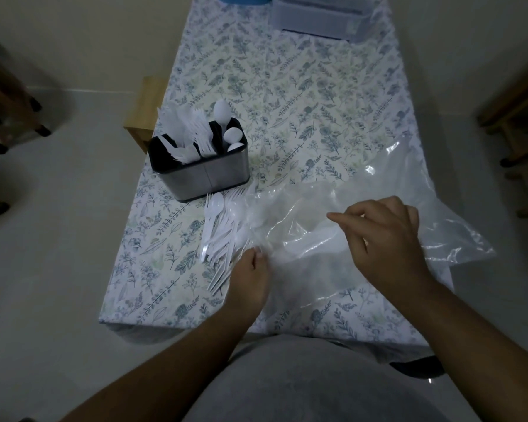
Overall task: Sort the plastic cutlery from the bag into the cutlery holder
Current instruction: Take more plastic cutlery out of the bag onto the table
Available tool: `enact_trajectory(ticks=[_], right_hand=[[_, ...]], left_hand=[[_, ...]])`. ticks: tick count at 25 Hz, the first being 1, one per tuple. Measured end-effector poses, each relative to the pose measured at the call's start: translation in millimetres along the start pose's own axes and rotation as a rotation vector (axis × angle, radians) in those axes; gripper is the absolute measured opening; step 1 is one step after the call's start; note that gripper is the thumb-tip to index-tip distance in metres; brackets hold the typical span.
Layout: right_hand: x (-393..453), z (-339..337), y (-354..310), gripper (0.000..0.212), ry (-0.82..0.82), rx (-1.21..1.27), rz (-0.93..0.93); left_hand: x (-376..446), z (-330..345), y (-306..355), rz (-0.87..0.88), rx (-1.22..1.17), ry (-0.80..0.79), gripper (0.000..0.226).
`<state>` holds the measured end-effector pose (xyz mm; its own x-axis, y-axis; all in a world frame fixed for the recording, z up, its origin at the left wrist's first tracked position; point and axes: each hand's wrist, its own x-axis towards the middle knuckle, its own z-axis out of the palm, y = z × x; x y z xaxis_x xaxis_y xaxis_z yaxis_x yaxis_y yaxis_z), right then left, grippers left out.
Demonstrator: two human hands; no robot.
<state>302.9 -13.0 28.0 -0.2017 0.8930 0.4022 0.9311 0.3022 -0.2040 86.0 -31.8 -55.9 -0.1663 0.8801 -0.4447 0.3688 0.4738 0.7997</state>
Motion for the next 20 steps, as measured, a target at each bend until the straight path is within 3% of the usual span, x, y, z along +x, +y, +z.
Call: enact_trajectory(ticks=[4, 6, 9, 11, 13, 15, 18, 20], right_hand=[[2.8, 0.1, -7.6, 0.024, -0.128, 0.038, 0.178], [3.9, -2.1, -31.3, 0.014, -0.335, 0.197, 0.242], [-7.6, 14.4, -64.4, 0.047, -0.671, 0.160, 0.276], [-8.0, 26.8, -66.5, 0.046, -0.681, 0.129, 0.301], [-6.6, 31.9, -63.0, 0.031, -0.643, 0.118, 0.265], [-5.6, 30.4, -58.1, 0.018, -0.617, 0.127, 0.244], [-9.7, 24.6, -48.2, 0.020, -0.591, 0.243, 0.299], [-13.0, 22.5, -40.7, 0.024, -0.555, 0.353, 0.325]], left_hand=[[-9.6, -8.5, 8.7, 0.104, 0.001, 0.043, 0.039], [-14.2, -15.2, 20.3, 0.116, -0.164, -0.019, 0.034], [-10.0, -21.6, 26.1, 0.240, -0.225, -0.140, 0.040], [-6.0, -22.7, 24.8, 0.331, -0.157, -0.222, 0.044], [-3.3, -25.3, 23.3, 0.441, -0.063, -0.287, 0.045], [1.4, -24.5, 21.7, 0.552, 0.059, -0.262, 0.040], [16.5, -12.3, 20.1, 0.545, 0.373, -0.204, 0.028], [24.9, 1.8, 17.6, 0.538, 0.607, -0.248, 0.040]])
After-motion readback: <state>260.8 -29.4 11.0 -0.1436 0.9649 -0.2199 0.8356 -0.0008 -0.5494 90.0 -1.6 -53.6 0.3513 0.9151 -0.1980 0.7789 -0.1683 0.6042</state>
